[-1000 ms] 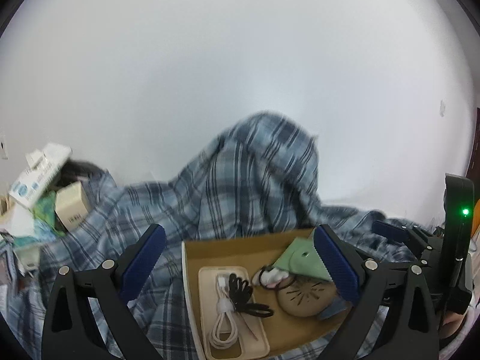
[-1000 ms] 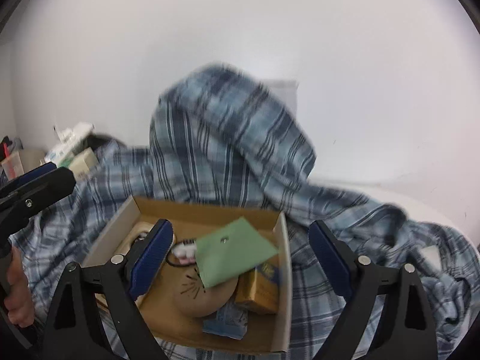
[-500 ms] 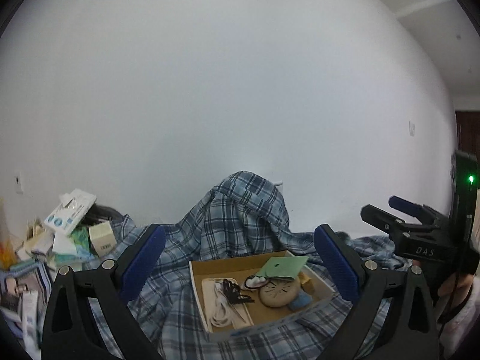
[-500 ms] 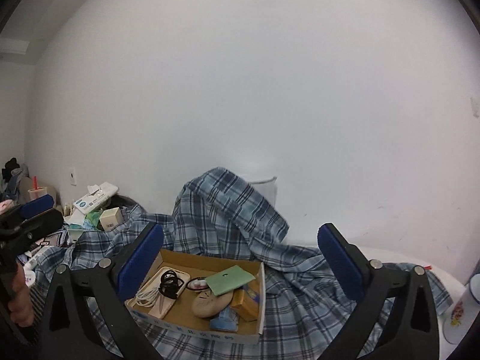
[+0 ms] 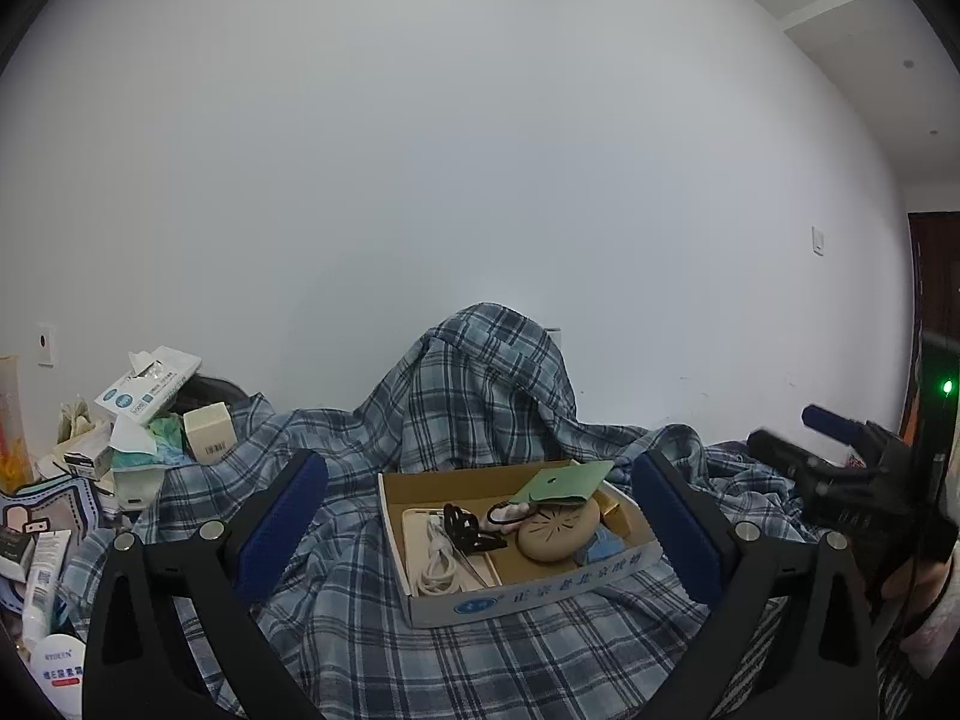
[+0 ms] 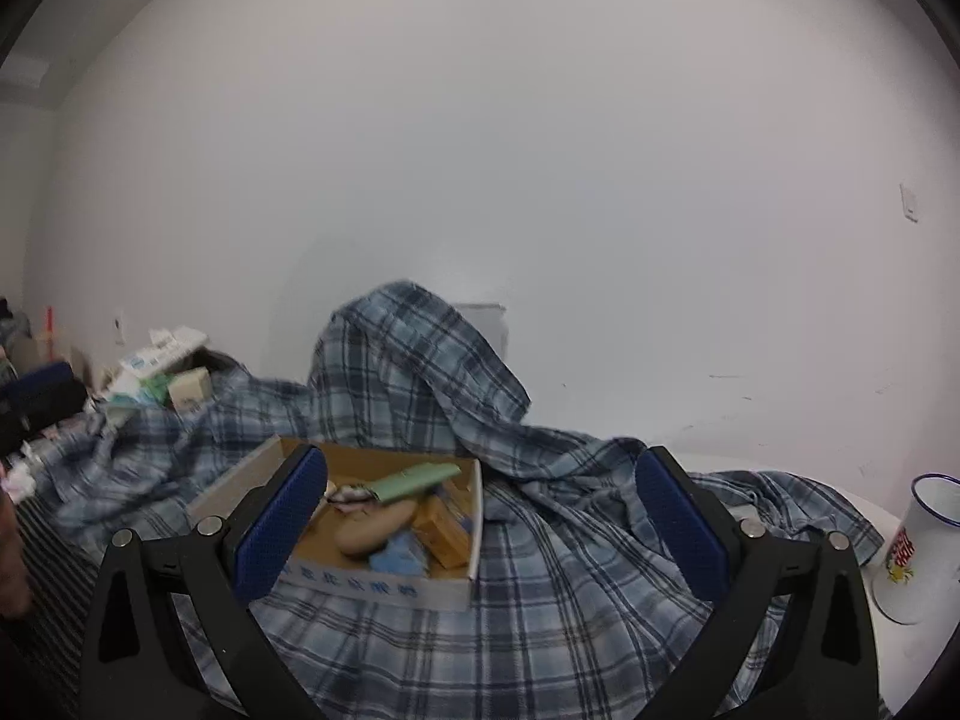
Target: Organize soft objects
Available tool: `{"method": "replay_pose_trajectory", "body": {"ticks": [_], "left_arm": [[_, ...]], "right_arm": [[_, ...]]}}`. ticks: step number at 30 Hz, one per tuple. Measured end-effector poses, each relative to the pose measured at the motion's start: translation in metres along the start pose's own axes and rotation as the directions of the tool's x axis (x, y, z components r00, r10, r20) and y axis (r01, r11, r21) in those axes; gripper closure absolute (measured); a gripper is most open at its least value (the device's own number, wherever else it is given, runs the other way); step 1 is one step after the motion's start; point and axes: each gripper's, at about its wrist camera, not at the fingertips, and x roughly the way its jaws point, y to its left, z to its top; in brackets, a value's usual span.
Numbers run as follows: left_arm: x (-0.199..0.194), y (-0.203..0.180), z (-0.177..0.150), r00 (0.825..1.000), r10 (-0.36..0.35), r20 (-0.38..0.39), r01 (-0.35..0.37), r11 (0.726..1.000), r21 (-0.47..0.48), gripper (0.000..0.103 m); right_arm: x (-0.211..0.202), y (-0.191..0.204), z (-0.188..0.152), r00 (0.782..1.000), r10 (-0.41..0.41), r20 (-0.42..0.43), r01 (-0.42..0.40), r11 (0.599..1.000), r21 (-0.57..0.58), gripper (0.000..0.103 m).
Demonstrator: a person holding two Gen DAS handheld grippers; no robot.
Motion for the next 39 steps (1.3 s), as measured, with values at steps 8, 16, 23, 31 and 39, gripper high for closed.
{"method": "replay_pose_trajectory", "body": {"ticks": [8, 16, 23, 31, 39], "left_arm": [[0.0035, 0.0052, -0.0051, 1.0, 0.011, -0.027, -0.012, 1.0, -0.029, 0.0], [0.0021, 0.0078, -0.0046, 1.0, 0.019, -0.022, -0.02, 0.999, -0.04, 0.0], [0.002, 0.0073, -0.0042, 0.999, 0.03, -0.021, -0.03, 0.999, -0.03, 0.0], [0.0012, 0.0073, -0.0043, 0.999, 0.034, -0.027, -0.035, 0.999, -0.028, 0.0], [0.004, 0.0086, -0.0045, 0.999, 0.039, -0.036, -0.04, 0.999, -0.035, 0.0]], "right_arm": [[0.0005, 0.0065, -0.0026, 1.0, -0.005, -0.002, 0.005, 0.999, -0.046, 0.001], [-0.0026, 0.002, -0.0019, 1.0, 0.007, 0.012, -0.007, 1.0, -0.026, 0.0], [-0.0019, 0.0014, -0.0019, 1.0, 0.006, 0.011, -0.005, 1.0, -0.021, 0.0], [-0.0023, 0.0002, -0.0025, 1.0, 0.011, 0.014, -0.01, 1.0, -0.022, 0.0], [-0.0028, 0.0015, -0.0025, 1.0, 0.012, 0.014, -0.011, 0.999, -0.031, 0.0]]}}
